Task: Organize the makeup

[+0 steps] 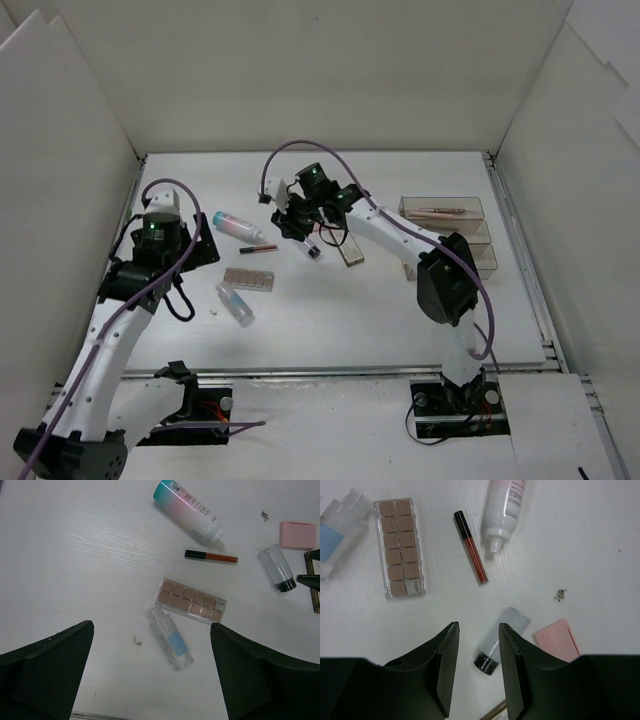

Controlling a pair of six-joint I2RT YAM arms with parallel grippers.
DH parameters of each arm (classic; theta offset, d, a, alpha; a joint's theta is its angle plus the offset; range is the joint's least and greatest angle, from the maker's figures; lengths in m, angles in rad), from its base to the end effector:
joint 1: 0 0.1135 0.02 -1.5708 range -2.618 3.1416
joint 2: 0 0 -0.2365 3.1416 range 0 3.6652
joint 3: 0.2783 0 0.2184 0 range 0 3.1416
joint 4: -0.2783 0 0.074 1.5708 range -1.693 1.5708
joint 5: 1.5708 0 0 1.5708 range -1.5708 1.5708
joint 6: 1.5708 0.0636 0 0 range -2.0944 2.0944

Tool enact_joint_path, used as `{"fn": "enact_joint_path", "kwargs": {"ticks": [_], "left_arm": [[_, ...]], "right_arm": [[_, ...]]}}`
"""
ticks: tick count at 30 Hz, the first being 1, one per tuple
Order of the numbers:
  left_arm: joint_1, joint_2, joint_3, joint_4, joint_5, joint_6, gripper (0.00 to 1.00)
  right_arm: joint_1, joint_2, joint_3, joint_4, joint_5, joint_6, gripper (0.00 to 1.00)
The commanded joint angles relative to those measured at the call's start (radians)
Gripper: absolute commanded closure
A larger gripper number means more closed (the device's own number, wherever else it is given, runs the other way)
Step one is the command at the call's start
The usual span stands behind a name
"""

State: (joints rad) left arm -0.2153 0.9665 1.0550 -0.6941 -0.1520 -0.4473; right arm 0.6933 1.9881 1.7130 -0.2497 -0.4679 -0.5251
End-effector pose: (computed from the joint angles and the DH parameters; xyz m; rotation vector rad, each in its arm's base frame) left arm 0.1994 -0.0338 0.3085 -0.3378 2.1499 -0.2140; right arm 0.3258 0.3080 0.2649 -1.4161 1.5331 0.5911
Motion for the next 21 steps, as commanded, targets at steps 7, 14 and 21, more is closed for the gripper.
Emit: {"fn": "enact_joint_path", "kwargs": {"ticks": [7, 14, 21], "left_arm": [[-0.002, -0.152, -0.027, -0.113, -0.026, -0.085, 0.03], [-0.002, -0.195, -0.036, -0.162, -0.035, -0.105, 0.02], [-0.002, -0.204, -0.029, -0.194, -0.046, -0.102, 0.02]], "right_arm": [[0.051, 0.225, 0.236, 0.029, -0.057, -0.045, 0.65], [0.074, 0.317, 0.28, 0.029, -0.009, -0.085, 0.65], [0.077, 0.391, 0.324, 0.027, -0.012, -0.082, 0.65]]}}
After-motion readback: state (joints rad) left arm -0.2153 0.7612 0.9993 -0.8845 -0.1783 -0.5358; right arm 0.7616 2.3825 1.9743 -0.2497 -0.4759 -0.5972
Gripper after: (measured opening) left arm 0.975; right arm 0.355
